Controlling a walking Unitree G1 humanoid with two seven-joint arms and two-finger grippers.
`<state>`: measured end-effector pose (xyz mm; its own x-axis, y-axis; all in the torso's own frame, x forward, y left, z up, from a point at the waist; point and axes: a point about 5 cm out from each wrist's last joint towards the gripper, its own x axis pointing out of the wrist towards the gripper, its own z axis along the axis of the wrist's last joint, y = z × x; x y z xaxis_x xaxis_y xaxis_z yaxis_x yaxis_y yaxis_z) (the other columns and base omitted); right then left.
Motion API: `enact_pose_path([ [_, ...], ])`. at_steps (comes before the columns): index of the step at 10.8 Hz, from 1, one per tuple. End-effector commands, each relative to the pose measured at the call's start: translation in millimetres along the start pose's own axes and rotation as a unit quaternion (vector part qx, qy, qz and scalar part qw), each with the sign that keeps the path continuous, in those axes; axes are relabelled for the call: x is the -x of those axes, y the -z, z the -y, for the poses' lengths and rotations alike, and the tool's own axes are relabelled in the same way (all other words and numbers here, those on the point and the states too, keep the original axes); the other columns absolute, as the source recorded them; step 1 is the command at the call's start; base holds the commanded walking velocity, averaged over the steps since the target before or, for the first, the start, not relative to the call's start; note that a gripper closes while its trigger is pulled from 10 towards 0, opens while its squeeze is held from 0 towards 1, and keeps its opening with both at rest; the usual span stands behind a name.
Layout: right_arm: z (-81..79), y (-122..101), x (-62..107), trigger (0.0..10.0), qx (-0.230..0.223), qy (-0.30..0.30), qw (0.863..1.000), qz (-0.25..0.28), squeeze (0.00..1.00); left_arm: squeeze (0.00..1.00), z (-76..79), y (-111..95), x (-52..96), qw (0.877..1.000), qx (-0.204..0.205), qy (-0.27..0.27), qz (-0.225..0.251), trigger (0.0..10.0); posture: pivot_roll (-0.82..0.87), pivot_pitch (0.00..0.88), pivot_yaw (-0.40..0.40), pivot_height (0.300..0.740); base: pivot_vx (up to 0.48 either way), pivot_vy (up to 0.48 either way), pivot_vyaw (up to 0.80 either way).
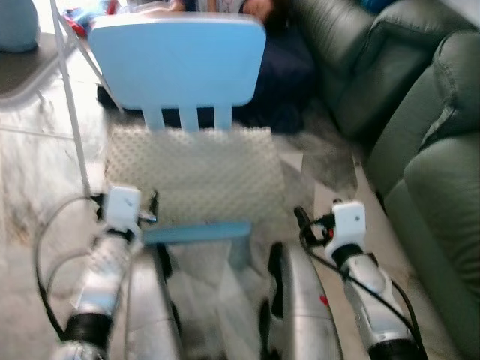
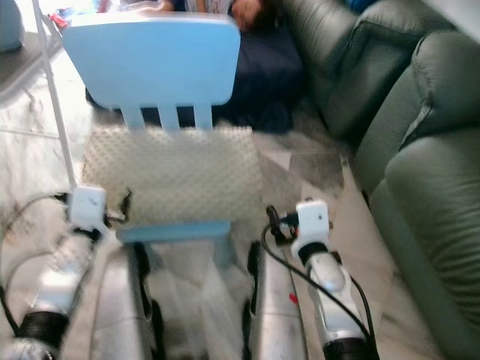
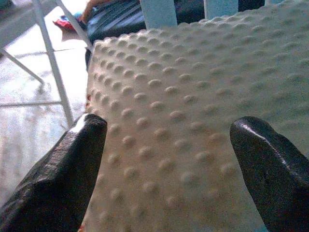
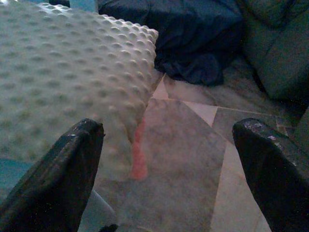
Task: Move the pillow to the sofa
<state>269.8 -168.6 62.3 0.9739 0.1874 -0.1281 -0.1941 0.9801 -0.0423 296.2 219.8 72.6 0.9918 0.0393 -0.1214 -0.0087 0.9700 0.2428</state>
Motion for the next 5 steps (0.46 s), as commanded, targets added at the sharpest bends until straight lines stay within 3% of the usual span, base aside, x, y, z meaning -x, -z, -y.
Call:
enact_pose_path([
  [1,2.8,-12.2,-7.7,10.0,-0.009,-0.008,1.000,0.011,0.00,0.00,-8.3,-5.4,-5.5,1.000,0.004,0.007,-0.003,10.0,-0.03,0.311,-0.084,0.502,0.000,0.000,0.00],
  [3,1.3,-37.2,-36.5,10.0,-0.013,-0.037,0.999,0.030,0.00,0.00,-24.9,-16.9,-18.5,1.000,0.016,-0.018,-0.001,10.0,-0.03,0.373,-0.091,0.502,0.000,0.000,0.00],
  [5,-8.6,-56.2,-64.0,10.0,-0.039,-0.071,0.996,0.033,0.00,0.00,-14.7,-22.8,-33.1,1.000,0.011,-0.006,-0.017,10.0,-0.03,0.394,-0.100,0.502,0.000,0.000,0.00],
])
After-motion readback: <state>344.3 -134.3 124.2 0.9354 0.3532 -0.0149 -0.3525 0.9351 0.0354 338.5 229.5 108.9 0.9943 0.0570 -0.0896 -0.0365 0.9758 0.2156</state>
